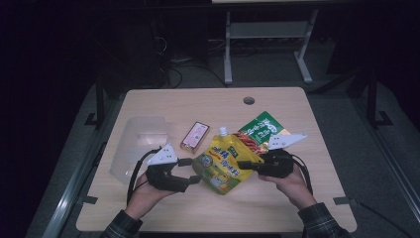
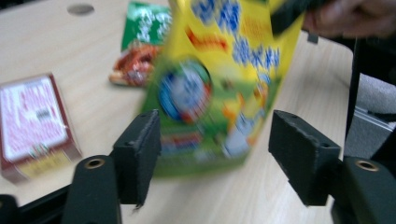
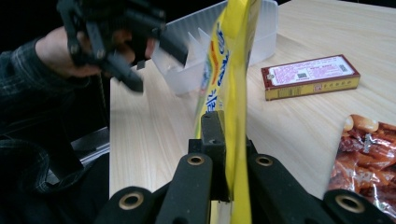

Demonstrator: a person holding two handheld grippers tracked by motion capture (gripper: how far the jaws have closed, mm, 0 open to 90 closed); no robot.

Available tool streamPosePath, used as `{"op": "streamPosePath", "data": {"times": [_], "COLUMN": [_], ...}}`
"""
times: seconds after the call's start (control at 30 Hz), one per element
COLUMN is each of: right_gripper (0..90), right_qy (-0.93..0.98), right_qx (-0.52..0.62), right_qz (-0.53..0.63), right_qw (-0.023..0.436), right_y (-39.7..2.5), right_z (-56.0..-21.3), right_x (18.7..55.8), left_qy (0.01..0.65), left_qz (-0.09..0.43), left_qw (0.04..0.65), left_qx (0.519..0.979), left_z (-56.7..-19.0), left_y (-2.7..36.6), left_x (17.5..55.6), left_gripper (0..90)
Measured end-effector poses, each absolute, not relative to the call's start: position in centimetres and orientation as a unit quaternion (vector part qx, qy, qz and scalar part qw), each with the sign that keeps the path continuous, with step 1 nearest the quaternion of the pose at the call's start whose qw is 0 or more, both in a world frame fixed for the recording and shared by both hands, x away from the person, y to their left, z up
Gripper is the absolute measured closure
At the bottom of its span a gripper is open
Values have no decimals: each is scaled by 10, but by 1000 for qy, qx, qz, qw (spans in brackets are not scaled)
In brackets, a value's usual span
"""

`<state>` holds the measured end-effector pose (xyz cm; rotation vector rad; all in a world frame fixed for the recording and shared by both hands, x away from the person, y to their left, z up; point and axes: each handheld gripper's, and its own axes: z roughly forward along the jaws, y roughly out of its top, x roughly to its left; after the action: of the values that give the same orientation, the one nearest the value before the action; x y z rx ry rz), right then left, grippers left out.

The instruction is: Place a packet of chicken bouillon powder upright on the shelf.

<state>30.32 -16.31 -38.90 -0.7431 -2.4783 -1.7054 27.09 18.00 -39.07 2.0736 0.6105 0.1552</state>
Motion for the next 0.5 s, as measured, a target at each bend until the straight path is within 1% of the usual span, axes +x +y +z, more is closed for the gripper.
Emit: {"op": "streamPosePath", "data": {"times": [0.17,0.27,0.3,0.5], "right_gripper": [900,900,900,900], "right_qy": [-797,-796,-794,-796], "right_qx": [-238,-240,-237,-236], "right_qz": [-555,-555,-559,-557], "right_qw": [22,23,24,16], "right_y": [-159,-155,-153,-143], "right_z": [-382,-379,-378,-370], "right_x": [308,312,314,322], "left_qy": [242,245,238,220], "left_qz": [57,55,54,58], "left_qw": [448,453,449,433], "left_qx": [859,856,859,872], "left_z": [-408,-416,-423,-434], "left_y": [180,179,175,170], "left_x": [258,254,251,246], "left_gripper": [282,255,242,193]}}
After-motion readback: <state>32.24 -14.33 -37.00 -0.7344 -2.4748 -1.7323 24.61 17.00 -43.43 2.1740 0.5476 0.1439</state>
